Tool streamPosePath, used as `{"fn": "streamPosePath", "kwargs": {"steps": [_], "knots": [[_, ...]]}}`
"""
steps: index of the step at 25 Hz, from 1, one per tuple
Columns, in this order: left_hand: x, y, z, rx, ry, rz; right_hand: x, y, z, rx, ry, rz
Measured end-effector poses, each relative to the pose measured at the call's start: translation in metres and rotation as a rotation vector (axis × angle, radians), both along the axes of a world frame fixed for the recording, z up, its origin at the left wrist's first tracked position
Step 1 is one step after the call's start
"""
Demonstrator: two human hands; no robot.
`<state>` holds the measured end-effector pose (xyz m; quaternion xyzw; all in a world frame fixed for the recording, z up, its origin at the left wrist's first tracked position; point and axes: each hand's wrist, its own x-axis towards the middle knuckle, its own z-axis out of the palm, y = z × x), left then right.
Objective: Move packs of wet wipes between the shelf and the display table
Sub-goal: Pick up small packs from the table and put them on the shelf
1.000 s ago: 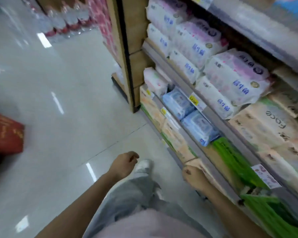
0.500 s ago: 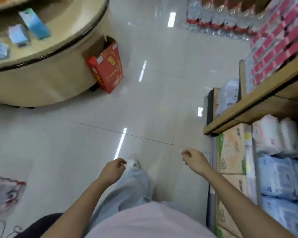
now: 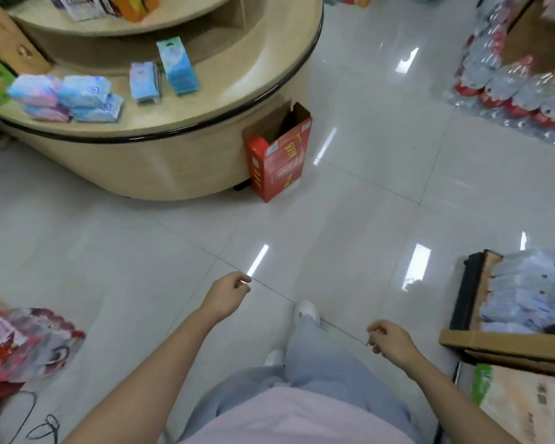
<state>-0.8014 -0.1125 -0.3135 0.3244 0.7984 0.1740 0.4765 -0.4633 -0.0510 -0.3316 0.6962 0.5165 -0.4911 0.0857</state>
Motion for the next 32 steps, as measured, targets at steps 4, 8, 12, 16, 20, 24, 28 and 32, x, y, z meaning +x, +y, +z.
{"fn": "streamPosePath", "kwargs": {"steps": [4, 8, 12, 16, 20, 24, 28, 32], "knots": [[-0.045, 0.053, -0.01, -0.012, -0.021, 0.106, -0.04, 0.08, -0.017, -0.049, -0.017, 0.076], [-0.09, 0.085, -0.015, -0.063, 0.011, 0.237, -0.112, 0.188, -0.018, -0.002, -0.021, 0.296], [-0.13, 0.106, -0.02, -0.107, 0.015, 0.307, -0.22, 0.293, -0.007, 0.088, 0.045, 0.583], [-0.166, 0.122, -0.029, -0.147, 0.006, 0.459, -0.337, 0.361, 0.009, 0.158, 0.114, 0.759], [-0.227, 0.152, -0.045, -0.153, -0.026, 0.555, -0.433, 0.404, 0.004, 0.175, 0.189, 0.84], [-0.317, 0.202, -0.05, -0.125, -0.033, 0.556, -0.503, 0.44, -0.009, 0.146, 0.145, 0.826], [-0.41, 0.275, -0.029, -0.075, 0.002, 0.394, -0.556, 0.466, -0.007, 0.128, 0.09, 0.766], [-0.483, 0.367, -0.007, 0.055, 0.086, 0.331, -0.602, 0.488, -0.004, 0.082, 0.123, 0.693]]}}
